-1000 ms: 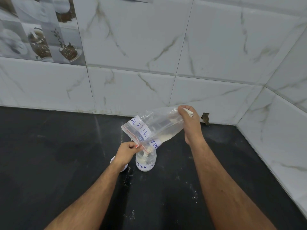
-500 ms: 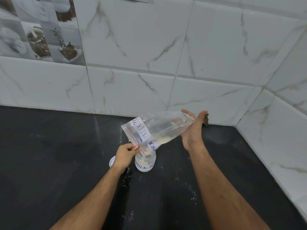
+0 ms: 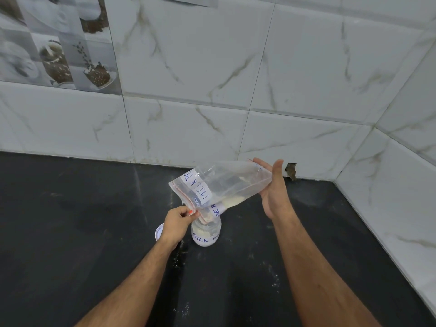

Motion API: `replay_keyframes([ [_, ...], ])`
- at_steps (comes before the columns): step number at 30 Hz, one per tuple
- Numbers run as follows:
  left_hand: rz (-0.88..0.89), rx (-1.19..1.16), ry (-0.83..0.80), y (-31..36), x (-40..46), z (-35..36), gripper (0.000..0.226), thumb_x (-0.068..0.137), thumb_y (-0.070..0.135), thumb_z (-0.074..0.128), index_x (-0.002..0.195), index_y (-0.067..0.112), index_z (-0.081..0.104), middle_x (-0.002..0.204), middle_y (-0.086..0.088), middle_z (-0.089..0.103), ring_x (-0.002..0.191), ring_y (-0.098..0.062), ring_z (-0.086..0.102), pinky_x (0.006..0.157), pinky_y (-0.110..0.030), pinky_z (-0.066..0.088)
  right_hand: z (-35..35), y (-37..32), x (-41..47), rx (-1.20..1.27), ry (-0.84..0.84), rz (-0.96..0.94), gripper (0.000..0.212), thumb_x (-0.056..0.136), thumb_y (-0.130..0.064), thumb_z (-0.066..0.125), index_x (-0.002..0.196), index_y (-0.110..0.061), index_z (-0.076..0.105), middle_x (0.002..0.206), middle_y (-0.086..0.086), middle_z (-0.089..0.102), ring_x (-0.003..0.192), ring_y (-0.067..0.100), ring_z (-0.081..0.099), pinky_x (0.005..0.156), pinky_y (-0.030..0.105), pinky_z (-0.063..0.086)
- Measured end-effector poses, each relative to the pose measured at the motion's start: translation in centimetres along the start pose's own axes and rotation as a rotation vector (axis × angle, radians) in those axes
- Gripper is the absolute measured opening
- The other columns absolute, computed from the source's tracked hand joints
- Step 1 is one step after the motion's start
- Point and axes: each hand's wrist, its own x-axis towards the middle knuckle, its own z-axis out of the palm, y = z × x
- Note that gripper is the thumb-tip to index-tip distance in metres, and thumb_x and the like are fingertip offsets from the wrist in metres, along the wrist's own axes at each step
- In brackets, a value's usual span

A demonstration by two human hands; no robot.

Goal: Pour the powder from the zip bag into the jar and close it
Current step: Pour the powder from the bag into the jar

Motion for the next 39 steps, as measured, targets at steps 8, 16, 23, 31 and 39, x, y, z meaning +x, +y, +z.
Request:
replay_keyframes([
  [8, 0.02, -0.009, 0.016, -0.3, 0.1, 0.1, 0.023, 0.086, 0.012, 0.076, 0.088, -0.009, 0.068, 0.092, -0.03, 0.07, 0.082, -0.022, 0.061, 0.094, -0.059, 0.051, -1.0, -0.4, -0.8, -0.136, -0.068, 0.05, 0.101, 0.052, -0.101, 0.045, 0.127, -0.035, 0.061, 0.13, 0.0, 0.069, 0.121, 0.021, 0.065, 0.108, 0.059, 0.045],
  [16, 0.024, 0.018, 0.027, 0.0, -0.3, 0.2, 0.028, 0.086, 0.014, 0.076, 0.079, -0.009, 0.063, 0.071, -0.011, 0.061, 0.073, -0.019, 0.052, 0.075, -0.042, 0.046, -0.5, -1.8, -0.7, -0.361, -0.02, 0.0, 0.099, 0.07, -0.094, 0.032, 0.134, -0.026, 0.063, 0.137, -0.002, 0.064, 0.128, 0.011, 0.057, 0.11, 0.033, 0.037],
  [23, 0.03, 0.019, 0.014, 0.4, -0.6, 0.3, 0.032, 0.09, 0.015, 0.073, 0.091, -0.015, 0.064, 0.08, -0.012, 0.061, 0.078, -0.019, 0.05, 0.074, -0.038, 0.042, 0.4, -1.9, -0.7, -0.435, 0.05, -0.136, 0.03, 0.098, -0.063, 0.038, 0.093, -0.068, 0.067, 0.098, -0.045, 0.066, 0.098, -0.025, 0.058, 0.08, 0.0, 0.044],
  [31, 0.007, -0.072, -0.025, 0.5, -1.3, 0.6, 0.034, 0.092, 0.012, 0.071, 0.091, -0.02, 0.06, 0.085, -0.01, 0.056, 0.083, -0.02, 0.048, 0.078, -0.036, 0.039, 1.0, -1.3, -0.5, -0.319, 0.002, -0.112, 0.082, 0.07, -0.06, 0.072, 0.143, -0.031, 0.05, 0.143, -0.003, 0.056, 0.127, 0.013, 0.057, 0.106, 0.034, 0.049],
  [39, -0.109, -0.179, -0.017, 0.0, -1.5, 0.5, 0.008, 0.094, 0.015, 0.067, 0.092, 0.018, 0.075, 0.071, 0.016, 0.071, 0.055, 0.006, 0.054, 0.059, -0.022, 0.037, 3.7, -2.4, -0.5, -0.46, -0.102, -0.223, 0.067, 0.08, -0.061, 0.063, 0.134, -0.021, 0.063, 0.14, -0.003, 0.062, 0.131, 0.013, 0.055, 0.114, 0.04, 0.042],
])
